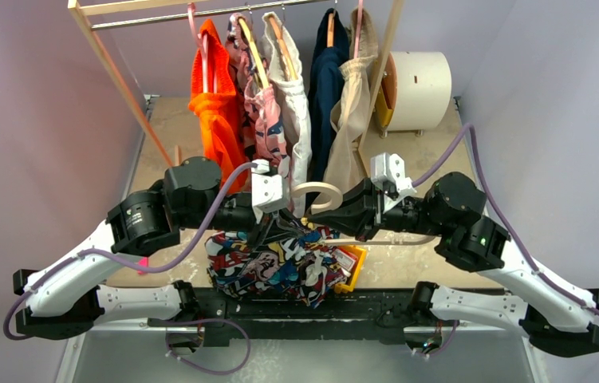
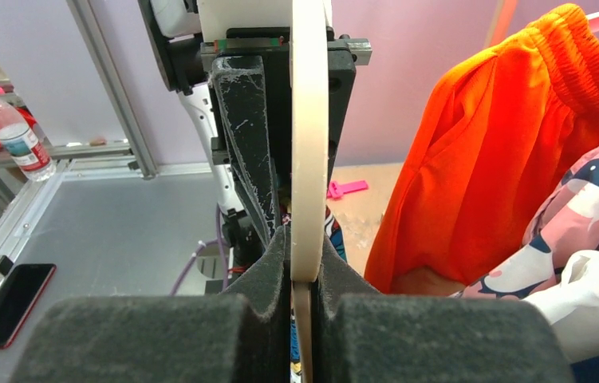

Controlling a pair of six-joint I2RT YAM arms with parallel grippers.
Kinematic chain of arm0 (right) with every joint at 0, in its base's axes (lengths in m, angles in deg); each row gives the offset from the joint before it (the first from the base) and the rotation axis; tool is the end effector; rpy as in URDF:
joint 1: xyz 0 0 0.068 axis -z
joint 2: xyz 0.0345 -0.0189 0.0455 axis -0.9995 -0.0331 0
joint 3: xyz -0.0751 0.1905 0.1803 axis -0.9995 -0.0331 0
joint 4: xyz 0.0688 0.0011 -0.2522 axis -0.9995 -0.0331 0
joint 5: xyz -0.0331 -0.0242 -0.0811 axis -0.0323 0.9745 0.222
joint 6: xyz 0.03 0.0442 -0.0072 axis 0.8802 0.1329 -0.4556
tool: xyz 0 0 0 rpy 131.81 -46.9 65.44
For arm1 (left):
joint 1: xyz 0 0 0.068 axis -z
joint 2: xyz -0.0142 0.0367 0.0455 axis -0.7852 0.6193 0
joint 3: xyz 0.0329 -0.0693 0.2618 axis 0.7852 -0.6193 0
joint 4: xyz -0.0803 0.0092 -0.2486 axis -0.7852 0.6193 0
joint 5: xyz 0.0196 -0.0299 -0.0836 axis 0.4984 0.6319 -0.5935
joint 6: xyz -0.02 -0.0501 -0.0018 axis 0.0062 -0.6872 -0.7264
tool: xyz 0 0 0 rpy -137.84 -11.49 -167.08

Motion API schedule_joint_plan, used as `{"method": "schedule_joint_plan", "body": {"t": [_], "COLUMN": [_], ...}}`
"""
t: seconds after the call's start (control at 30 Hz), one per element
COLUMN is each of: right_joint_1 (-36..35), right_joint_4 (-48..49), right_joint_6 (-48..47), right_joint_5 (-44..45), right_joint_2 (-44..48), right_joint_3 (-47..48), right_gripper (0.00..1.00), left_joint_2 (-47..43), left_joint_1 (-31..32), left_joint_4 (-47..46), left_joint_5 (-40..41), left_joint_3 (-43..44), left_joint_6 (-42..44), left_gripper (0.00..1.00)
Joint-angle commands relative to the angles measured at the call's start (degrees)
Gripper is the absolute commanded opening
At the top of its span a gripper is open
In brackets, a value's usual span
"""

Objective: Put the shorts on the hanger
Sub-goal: Hang the shorts on the hanger.

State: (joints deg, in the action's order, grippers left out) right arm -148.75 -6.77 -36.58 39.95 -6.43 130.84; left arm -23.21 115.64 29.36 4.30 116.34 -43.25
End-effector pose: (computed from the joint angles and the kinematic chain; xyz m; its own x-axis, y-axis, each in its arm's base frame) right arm 0.0663 0.1454 0.4851 0.0548 0.2319 -0.9712 -0.9925 0.1193 -0.0275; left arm 0.0685 -0.1692 0.4723 -0.1292 0.2502 -0.9595 0.9892 0.1000 -0.1071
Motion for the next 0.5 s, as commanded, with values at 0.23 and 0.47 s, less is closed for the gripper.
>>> {"method": "schedule_joint_plan", "body": {"t": [0.23, 0.47], "right_joint_1": [0.1, 0.1], "right_joint_4": [11.4, 13.0], "right_joint_6": [2.8, 3.3], "right_joint_5": [0.9, 0.3], "right_joint_2": [1.7, 1.8], "right_joint_3": [-3.3, -3.6], "right_gripper": [0.00, 0.00], "left_joint_2": [0.6, 1.5], "left_joint_1": [0.0, 0.0], "left_joint_4": [-5.9, -5.4], "left_joint_5": [-2.4, -2.8], "left_joint_3": [1.1, 1.1], "left_joint_6": [-0.4, 0.4], "left_gripper": [0.27, 0.36]}}
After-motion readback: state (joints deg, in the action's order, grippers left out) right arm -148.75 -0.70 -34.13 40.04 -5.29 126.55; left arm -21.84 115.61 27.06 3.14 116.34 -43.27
